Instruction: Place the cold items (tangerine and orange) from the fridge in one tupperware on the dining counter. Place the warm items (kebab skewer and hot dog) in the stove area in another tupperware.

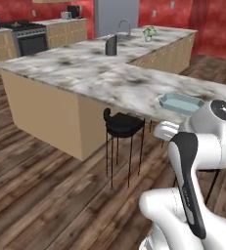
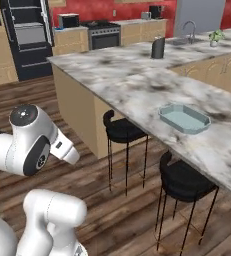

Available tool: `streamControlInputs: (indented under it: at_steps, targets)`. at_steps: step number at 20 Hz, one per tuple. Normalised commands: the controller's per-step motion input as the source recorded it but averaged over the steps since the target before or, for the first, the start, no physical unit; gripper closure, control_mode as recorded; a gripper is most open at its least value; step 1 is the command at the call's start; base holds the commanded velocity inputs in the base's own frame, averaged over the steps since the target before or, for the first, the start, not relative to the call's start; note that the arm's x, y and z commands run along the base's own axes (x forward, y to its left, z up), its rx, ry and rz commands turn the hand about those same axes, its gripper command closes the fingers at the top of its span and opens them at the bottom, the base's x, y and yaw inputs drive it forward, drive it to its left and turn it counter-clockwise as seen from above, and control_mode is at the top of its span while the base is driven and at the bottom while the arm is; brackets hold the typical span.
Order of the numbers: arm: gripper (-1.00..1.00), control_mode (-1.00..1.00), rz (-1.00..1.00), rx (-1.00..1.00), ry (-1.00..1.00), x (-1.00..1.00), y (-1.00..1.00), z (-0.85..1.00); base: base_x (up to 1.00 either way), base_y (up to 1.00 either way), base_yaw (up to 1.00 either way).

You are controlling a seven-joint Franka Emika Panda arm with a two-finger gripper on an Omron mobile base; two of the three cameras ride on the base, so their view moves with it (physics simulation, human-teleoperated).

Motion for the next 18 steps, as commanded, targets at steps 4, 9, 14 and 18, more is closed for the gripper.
streamControlInputs:
  at_steps: [4, 9, 14, 18]
  targets:
    - [-1.00, 1.00, 0.00, 0.00, 0.00, 0.00, 0.00, 0.00, 0.59, 1.00, 0.00]
    - [-1.00, 1.00, 0.00, 0.00, 0.00, 0.00, 0.00, 0.00, 0.70, 1.00, -0.03]
    - [-1.00, 1.00, 0.00, 0.00, 0.00, 0.00, 0.00, 0.00, 0.77, 1.00, -0.05]
    - [-1.00, 1.00, 0.00, 0.00, 0.00, 0.00, 0.00, 0.00, 0.80, 1.00, -0.08]
